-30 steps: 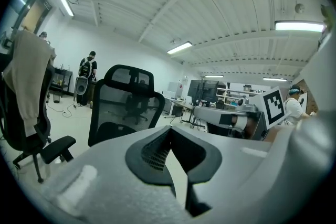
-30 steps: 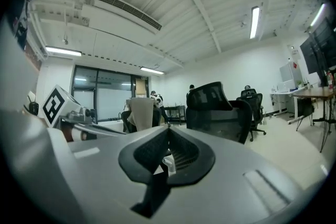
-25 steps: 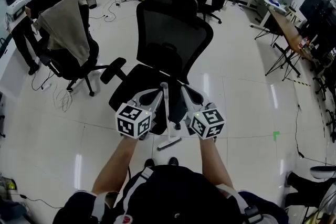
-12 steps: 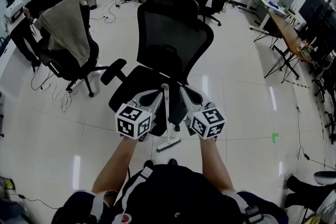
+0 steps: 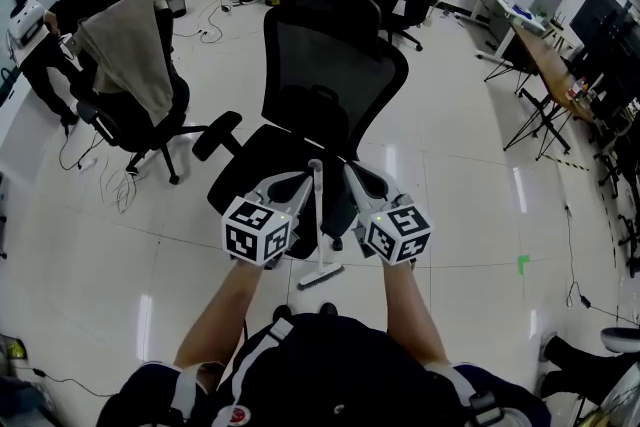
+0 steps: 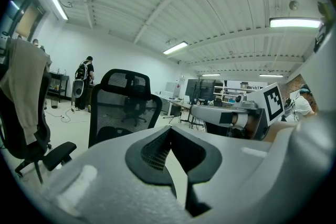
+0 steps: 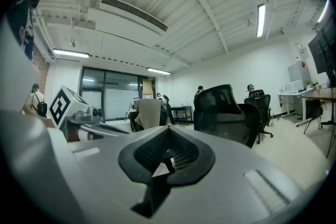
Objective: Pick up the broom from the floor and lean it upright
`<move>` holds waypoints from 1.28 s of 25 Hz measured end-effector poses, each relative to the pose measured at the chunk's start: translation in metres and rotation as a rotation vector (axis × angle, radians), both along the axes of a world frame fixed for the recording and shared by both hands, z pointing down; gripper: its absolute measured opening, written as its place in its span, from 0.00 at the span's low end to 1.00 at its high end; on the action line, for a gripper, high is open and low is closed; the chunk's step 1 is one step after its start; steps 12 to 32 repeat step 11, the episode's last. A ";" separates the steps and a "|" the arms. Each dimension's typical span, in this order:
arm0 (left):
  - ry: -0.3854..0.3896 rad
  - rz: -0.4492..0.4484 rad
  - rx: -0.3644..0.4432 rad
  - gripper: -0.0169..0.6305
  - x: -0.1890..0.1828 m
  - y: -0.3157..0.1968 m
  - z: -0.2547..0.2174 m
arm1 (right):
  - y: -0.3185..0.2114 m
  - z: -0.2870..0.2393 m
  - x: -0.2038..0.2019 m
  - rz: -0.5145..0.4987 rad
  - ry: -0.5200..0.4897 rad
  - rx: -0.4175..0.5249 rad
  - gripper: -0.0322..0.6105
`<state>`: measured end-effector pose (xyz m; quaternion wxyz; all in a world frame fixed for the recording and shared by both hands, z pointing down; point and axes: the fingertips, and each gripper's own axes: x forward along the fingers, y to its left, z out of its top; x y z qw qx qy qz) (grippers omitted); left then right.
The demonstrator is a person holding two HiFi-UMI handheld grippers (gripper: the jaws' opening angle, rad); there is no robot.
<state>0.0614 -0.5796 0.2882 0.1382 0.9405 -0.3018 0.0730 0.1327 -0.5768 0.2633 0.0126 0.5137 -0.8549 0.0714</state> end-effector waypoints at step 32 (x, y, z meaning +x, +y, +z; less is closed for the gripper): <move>0.006 -0.004 -0.010 0.03 0.002 0.005 0.001 | 0.006 0.002 0.001 -0.009 0.007 -0.009 0.06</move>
